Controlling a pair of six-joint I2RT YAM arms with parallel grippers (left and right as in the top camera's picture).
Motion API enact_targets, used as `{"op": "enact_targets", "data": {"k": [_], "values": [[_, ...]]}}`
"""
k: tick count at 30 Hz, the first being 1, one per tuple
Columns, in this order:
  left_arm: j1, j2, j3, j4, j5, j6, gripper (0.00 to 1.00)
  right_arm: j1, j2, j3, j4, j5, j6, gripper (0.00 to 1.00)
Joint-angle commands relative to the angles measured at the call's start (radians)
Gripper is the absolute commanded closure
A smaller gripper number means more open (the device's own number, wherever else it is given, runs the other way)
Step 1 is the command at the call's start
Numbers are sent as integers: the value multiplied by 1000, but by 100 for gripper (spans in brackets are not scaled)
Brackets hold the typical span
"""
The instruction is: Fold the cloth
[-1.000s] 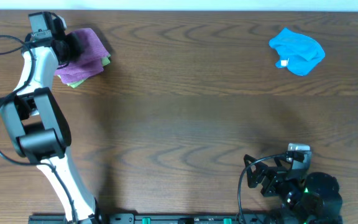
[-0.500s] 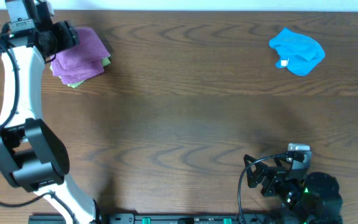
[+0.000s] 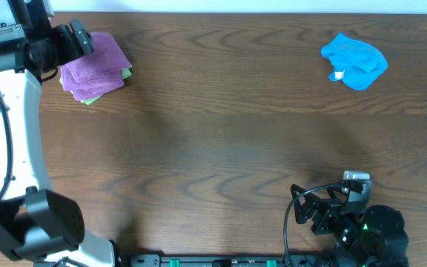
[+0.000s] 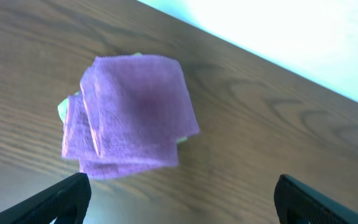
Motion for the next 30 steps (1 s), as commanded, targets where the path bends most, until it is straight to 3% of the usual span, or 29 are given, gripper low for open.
{"op": "enact_targets", "data": {"k": [1, 5, 8, 13, 18, 24, 30], "values": [[6, -48, 17, -73, 73, 45, 5, -9, -6, 0, 0, 10, 15, 1], [-14, -128, 12, -223, 119, 200, 5, -9, -6, 0, 0, 10, 15, 1], [-20, -204, -24, -316, 119, 248, 5, -9, -6, 0, 0, 10, 15, 1], [-20, -365, -208, -329, 116, 269, 5, -9, -6, 0, 0, 10, 15, 1], [-20, -581, -523, -201, 140, 254, 4, -9, -6, 0, 0, 10, 15, 1], [-21, -883, -903, 64, 171, 243, 5, -9, -6, 0, 0, 10, 15, 1], [-57, -1194, -1186, 158, 71, 244, 5, -9, -6, 0, 0, 10, 15, 1]]}}
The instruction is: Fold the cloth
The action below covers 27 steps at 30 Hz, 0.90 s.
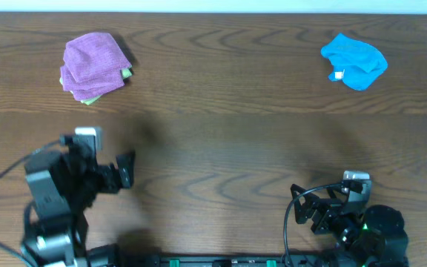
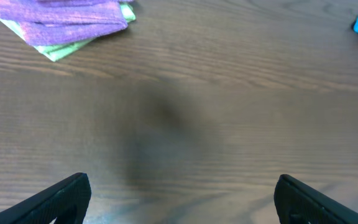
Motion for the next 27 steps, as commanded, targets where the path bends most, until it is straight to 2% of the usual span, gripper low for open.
{"op": "enact_targets", "data": {"k": [1, 11, 19, 27], "values": [[-32, -137, -114, 15, -79, 4, 5, -9, -6, 1, 0, 10, 15, 1], [-168, -466, -356, -24, -205, 6, 5, -9, -6, 1, 0, 10, 15, 1], [-221, -546, -368, -110, -341, -53, 5, -9, -6, 1, 0, 10, 15, 1], [-225, -610, -382, -211, -374, -54, 5, -9, -6, 1, 0, 10, 15, 1]]}}
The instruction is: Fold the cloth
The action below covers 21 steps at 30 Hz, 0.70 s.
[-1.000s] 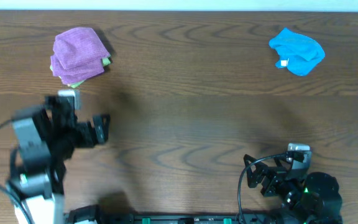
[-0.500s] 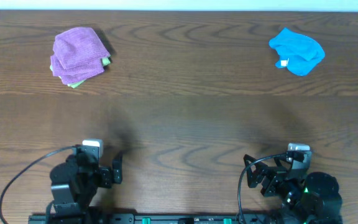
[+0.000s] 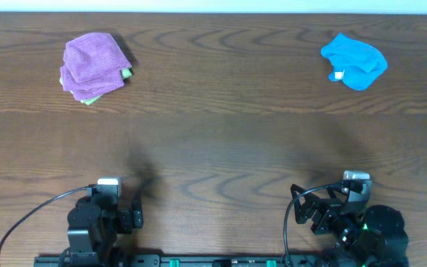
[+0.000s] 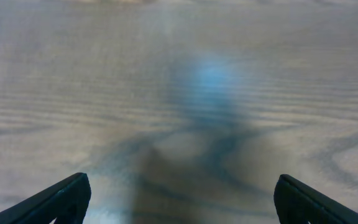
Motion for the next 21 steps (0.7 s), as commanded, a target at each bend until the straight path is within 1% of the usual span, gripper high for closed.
{"op": "enact_targets", "data": {"k": [1, 5, 21], "values": [[-6, -31, -15, -33, -30, -9, 5, -9, -6, 1, 0, 10, 15, 1], [-7, -30, -24, -55, -30, -9, 5, -9, -6, 1, 0, 10, 15, 1], [-6, -30, -24, -54, -33, -8, 5, -9, -6, 1, 0, 10, 15, 1]]}}
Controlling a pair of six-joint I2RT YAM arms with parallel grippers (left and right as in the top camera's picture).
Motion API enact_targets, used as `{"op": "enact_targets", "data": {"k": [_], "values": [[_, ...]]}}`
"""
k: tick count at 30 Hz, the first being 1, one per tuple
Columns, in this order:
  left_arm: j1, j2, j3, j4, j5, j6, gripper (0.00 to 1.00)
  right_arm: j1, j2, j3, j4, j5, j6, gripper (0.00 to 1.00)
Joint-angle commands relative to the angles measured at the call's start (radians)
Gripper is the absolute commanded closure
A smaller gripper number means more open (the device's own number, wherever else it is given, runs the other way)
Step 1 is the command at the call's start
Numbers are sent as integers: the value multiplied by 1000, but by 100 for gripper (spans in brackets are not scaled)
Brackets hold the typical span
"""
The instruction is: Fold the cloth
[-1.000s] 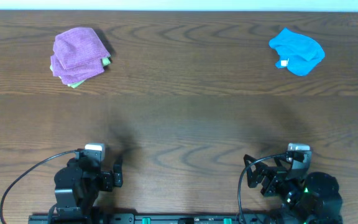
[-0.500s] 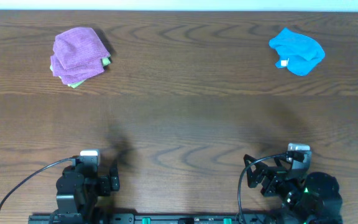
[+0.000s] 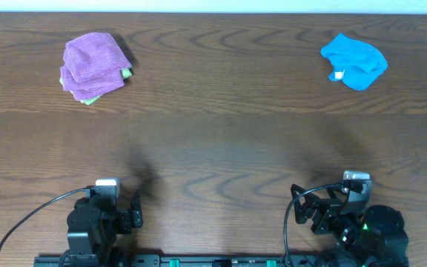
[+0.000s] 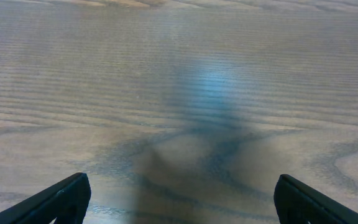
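Observation:
A folded purple cloth [image 3: 91, 61] lies at the far left of the table on top of a green cloth [image 3: 89, 98], of which only the edge shows. At the far right lies a crumpled blue cloth [image 3: 354, 61] with a white tag. My left gripper [image 3: 135, 211] rests low at the table's front left, far from every cloth. In the left wrist view it [image 4: 182, 202] is open over bare wood with nothing between its fingers. At the front right my right gripper [image 3: 298, 202] looks open and empty.
The brown wooden table [image 3: 221, 133] stretches between the two cloth spots. Both arm bases and their cables sit along the front edge, and a white wall strip runs behind the far edge.
The left arm has settled slightly at the front edge, and its wrist view is sharper. The cloths and the right arm have not moved.
My left gripper was open over the folded purple cloth at the far left. Then it was back over the middle left of the table, empty. After that it was down at the front edge, where it stays. The blue cloth and right arm stayed put throughout.

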Motion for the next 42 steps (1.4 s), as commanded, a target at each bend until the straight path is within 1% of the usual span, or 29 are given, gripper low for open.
{"op": "enact_targets", "data": {"k": [1, 9, 11, 13, 16, 18, 19, 23, 26, 31, 37, 42], "values": [[-6, -10, -24, -45, -22, 0, 5, -9, -6, 1, 0, 10, 15, 1], [-6, -10, -24, -45, -22, 0, 4, -9, -6, 1, -22, 14, 14, 1], [-6, -10, -24, -45, -22, 0, 5, -9, -12, -2, -22, 71, 10, 1], [-6, -10, -24, -45, -22, 0, 5, -9, -20, -18, -21, 186, 11, 1], [-6, -10, -24, -45, -22, 0, 5, -9, -52, -63, -10, 308, 11, 1], [-6, -10, -24, -45, -22, 0, 5, -10, -80, -99, 8, 361, 6, 1], [-6, -10, -24, -45, -22, 0, 5, -11, -98, -121, 21, 370, -24, 1], [-6, -10, -24, -45, -22, 0, 5, -18, -160, -215, 100, 322, -214, 1], [-6, -10, -24, -45, -22, 0, 5, -42, -173, -254, 121, 273, -272, 1], [-6, -10, -24, -45, -22, 0, 5, -97, -183, -284, 121, 232, -329, 1], [-6, -10, -24, -45, -22, 0, 5, -173, -183, -319, 120, 183, -350, 1], [-6, -10, -24, -45, -22, 0, 5, -182, -183, -354, 126, 146, -364, 1]]}}
